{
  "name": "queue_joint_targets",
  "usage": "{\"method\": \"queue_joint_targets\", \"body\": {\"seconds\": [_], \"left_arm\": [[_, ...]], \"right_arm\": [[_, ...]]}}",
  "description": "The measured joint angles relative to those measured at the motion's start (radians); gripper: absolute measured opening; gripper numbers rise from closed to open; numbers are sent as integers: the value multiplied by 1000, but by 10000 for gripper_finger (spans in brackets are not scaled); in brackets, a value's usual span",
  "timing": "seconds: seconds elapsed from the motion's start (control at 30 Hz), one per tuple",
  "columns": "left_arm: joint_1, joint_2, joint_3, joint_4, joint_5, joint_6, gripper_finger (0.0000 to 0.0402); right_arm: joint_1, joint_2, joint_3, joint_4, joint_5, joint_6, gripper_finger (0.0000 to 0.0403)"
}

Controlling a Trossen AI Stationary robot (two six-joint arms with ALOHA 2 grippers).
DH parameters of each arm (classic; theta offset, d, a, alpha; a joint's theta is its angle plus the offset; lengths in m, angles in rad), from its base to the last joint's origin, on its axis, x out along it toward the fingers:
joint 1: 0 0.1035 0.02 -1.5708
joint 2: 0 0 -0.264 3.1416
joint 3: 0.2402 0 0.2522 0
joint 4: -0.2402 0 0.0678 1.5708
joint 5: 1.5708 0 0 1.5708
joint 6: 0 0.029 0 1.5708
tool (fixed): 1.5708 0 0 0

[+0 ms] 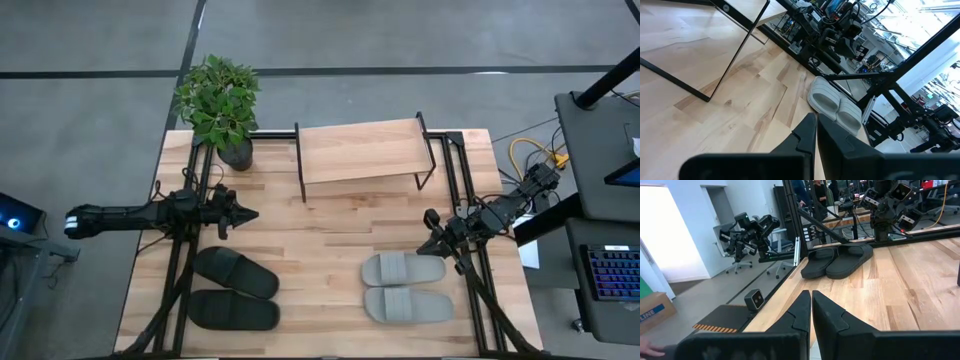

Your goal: Pick and place slides into the shelf

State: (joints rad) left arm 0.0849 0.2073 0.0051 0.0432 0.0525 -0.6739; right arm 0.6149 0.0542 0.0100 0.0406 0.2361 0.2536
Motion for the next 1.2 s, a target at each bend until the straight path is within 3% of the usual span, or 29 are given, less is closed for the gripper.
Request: {"method": "queue_joint_targets", "body": {"seconds": [1.03, 1.2], "left_arm": [[0, 0, 0, 0, 0, 0, 0], [0, 0, 0, 0, -6, 56, 0]], "right_arm": [[0, 0, 0, 0, 0, 0, 9], [0, 0, 0, 0, 0, 0, 9]]}}
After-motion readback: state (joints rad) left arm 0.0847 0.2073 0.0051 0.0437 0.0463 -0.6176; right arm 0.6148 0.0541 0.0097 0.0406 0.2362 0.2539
